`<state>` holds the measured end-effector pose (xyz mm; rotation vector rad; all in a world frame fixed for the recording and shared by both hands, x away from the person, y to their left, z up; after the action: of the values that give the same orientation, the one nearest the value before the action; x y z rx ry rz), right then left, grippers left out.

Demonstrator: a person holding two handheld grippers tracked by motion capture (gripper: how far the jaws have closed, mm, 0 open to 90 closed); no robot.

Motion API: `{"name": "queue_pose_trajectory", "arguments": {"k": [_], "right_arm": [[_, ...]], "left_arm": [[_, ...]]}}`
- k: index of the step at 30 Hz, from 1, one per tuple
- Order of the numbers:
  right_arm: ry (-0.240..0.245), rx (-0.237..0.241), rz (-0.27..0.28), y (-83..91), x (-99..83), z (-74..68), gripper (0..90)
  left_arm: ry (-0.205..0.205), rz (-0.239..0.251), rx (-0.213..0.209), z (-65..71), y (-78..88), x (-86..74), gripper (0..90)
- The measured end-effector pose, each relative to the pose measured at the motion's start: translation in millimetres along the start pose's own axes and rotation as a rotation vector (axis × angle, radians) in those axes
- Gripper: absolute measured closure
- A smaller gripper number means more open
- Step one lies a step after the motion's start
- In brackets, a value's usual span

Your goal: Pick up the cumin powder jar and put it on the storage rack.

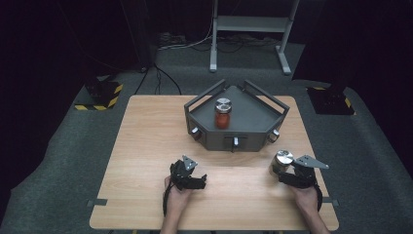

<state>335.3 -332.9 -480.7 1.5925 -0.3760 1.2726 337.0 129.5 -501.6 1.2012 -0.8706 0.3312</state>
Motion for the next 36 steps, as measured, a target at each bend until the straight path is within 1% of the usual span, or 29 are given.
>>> {"name": "queue_pose_trajectory", "arguments": {"k": [7,17,36], "right_arm": [[-0.005,0.002,0.008,-1.0,1.0,0.8,26.1],[0.000,0.001,0.008,-1.4,0.6,-0.7,29.5],[0.031,-0.017,0.023,-0.8,-1.6,-3.7,30.9]], "left_arm": [[0.000,0.000,0.000,0.0,0.0,0.0,8.0],[0.000,0.000,0.000,0.0,0.0,0.0,8.0],[0.000,0.000,0.000,0.0,0.0,0.0,8.0]]}}
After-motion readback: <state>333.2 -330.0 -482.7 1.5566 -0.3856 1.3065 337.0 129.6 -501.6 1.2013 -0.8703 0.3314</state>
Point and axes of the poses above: each handheld gripper's, and its own axes: y roughly backward along the jaws, x roughly out of its top, z roughly to its right, the point moved 7 cm from there along -y, roughly forward along the jaws, and after that the axes turned 7 degrees about y, right-handed, at the moved point
